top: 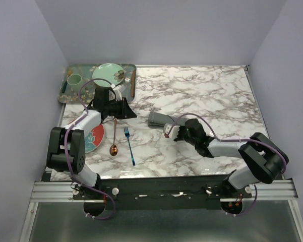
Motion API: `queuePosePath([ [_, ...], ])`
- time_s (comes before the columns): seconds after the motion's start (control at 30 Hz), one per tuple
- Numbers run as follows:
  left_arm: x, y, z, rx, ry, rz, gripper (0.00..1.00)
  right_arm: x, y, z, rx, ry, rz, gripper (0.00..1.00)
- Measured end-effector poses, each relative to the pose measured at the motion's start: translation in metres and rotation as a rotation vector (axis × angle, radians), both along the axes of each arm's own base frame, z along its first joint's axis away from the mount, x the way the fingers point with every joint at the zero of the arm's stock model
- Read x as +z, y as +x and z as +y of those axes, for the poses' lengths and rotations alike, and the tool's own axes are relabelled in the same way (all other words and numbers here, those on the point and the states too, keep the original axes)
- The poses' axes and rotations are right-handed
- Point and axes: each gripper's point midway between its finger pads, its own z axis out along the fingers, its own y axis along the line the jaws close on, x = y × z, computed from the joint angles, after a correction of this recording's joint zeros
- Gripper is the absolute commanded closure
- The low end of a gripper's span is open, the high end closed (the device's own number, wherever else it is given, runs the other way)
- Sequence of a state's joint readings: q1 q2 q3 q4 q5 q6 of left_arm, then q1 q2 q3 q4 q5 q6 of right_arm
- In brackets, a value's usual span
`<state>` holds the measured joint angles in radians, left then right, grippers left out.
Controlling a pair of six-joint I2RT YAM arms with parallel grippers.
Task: Fold the napkin into a case and place the utensils inside
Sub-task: Turn over the smaller rectangle-folded napkin at the center of the board, then smooth out the smaller rectangle-folded napkin at the center of the board.
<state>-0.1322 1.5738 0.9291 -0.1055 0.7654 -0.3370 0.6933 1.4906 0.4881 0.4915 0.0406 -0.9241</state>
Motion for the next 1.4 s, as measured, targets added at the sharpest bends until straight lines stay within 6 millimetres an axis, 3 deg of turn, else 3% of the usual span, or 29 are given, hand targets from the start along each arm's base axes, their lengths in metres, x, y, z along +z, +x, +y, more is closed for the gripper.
queuePosePath([
  [0.07,0.0,0.0,0.001,-0.001,0.009,-0.009,0.74,-0.006,-0.008,0.002,0.025,-0.025,-0.001,0.4],
  [0.17,-0.002,0.0,0.003,-0.004,0.023,-0.013,0.73,-0.011,-0.017,0.004,0.048,-0.047,0.012,0.3],
  [0.3,0.0,-0.001,0.003,-0.015,0.042,-0.015,0.72,-0.001,-0.024,0.003,0.036,-0.042,0.053,0.2],
  [0.47,0.02,0.011,-0.019,-0.067,0.047,-0.066,0.73,0.048,-0.022,0.004,-0.006,0.038,0.086,0.22],
  [0.6,0.027,0.016,-0.057,-0.153,0.044,-0.085,0.78,0.081,-0.018,-0.012,-0.062,0.124,0.174,0.38],
  [0.67,0.023,0.013,-0.073,-0.191,0.047,-0.072,0.79,0.087,-0.013,-0.024,-0.108,0.153,0.226,0.47],
  [0.73,0.014,0.007,-0.085,-0.223,0.052,-0.048,0.8,0.084,0.001,-0.043,-0.183,0.175,0.31,0.5],
  [0.83,-0.003,-0.002,-0.097,-0.26,0.065,-0.001,0.8,0.062,0.017,-0.065,-0.284,0.182,0.466,0.53],
  [0.93,-0.017,-0.01,-0.104,-0.28,0.077,0.04,0.82,0.034,0.018,-0.07,-0.313,0.162,0.596,0.54],
  [1.07,-0.039,-0.012,-0.104,-0.277,0.108,0.104,0.83,-0.009,-0.002,-0.071,-0.316,0.103,0.776,0.55],
  [1.17,-0.059,-0.012,-0.102,-0.269,0.139,0.158,0.83,-0.025,-0.016,-0.072,-0.312,0.077,0.861,0.55],
  [1.3,-0.08,-0.015,-0.097,-0.266,0.183,0.225,0.83,-0.029,-0.025,-0.07,-0.297,0.076,0.904,0.55],
  [1.4,-0.084,-0.014,-0.097,-0.277,0.195,0.237,0.77,-0.031,-0.027,-0.067,-0.289,0.08,0.931,0.54],
])
